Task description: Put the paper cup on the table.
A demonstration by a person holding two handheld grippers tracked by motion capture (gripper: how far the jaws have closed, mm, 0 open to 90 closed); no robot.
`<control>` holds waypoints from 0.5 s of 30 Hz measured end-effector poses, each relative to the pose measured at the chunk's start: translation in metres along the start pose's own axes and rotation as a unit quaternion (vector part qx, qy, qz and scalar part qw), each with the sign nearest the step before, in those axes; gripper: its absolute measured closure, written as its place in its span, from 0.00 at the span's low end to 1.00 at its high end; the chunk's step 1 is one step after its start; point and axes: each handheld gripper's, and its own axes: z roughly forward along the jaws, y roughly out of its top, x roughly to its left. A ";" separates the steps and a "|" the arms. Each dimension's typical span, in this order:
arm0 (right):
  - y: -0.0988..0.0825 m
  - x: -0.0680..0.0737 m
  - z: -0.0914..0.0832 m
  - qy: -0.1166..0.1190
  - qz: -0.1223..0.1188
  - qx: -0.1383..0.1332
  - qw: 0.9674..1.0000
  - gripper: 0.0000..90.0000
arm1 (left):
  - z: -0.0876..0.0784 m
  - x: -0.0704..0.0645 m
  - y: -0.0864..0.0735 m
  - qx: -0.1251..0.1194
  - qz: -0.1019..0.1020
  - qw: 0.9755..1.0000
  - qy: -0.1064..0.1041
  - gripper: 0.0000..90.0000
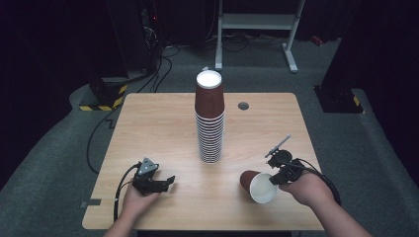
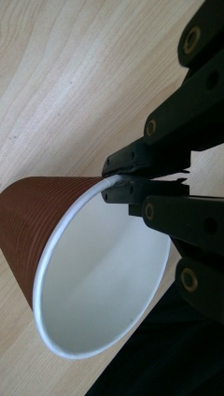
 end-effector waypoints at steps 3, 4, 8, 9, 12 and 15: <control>0.000 -0.002 0.000 0.002 0.003 0.002 1.000 0.95 | 0.000 0.000 0.000 0.000 -0.001 1.000 0.000 0.17; 0.000 -0.003 0.000 0.002 0.006 0.004 1.000 0.95 | 0.000 0.000 0.000 0.000 -0.002 1.000 0.000 0.17; 0.000 -0.005 0.000 0.003 0.009 0.004 1.000 0.94 | 0.000 0.000 0.000 0.000 -0.002 1.000 0.000 0.17; 0.001 -0.005 0.001 0.005 0.011 0.006 1.000 0.94 | 0.000 0.000 0.000 0.000 -0.002 1.000 0.001 0.17; 0.001 -0.005 0.001 0.007 0.013 0.002 1.000 0.93 | 0.000 0.000 0.000 0.000 -0.002 1.000 0.001 0.17; 0.003 -0.005 0.001 0.006 0.014 0.001 1.000 0.91 | 0.000 0.000 0.000 0.000 -0.003 1.000 0.000 0.17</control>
